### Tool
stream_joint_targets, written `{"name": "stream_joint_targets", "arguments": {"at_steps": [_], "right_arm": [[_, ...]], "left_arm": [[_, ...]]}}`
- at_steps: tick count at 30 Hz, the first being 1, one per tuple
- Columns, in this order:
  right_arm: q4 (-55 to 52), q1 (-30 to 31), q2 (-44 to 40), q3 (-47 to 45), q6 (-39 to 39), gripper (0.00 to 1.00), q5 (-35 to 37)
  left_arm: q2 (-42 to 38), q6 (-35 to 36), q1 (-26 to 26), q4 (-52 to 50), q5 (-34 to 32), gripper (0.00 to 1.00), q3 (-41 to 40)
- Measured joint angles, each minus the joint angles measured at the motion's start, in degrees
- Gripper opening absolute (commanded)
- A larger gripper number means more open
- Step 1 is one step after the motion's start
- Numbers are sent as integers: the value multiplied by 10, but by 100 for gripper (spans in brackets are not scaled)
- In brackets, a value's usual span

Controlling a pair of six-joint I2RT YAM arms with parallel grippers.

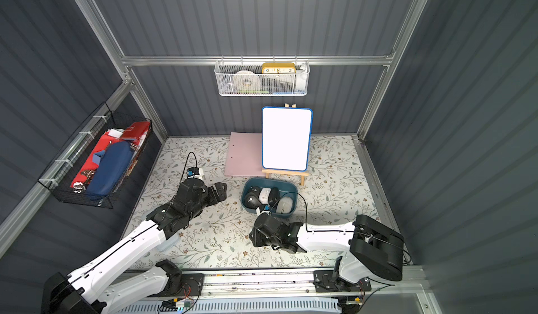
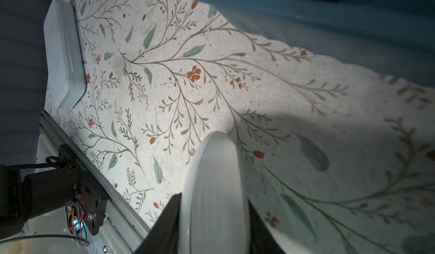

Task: Take out the mouse from the storage box
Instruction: Place the mouse at the center of the board.

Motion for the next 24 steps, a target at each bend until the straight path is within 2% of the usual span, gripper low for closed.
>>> {"name": "stream_joint_targets", "arguments": {"at_steps": [14, 20, 24], "right_arm": [[-25, -10, 12, 8, 19, 45, 4], [-41, -12, -9, 6, 26, 55, 17], [-49, -13, -30, -3, 31, 55, 26]], "left_arm": [[2, 0, 0, 0, 0, 99, 0], [6, 0, 0, 0, 0, 99, 0], [6, 0, 0, 0, 0, 99, 0]]}}
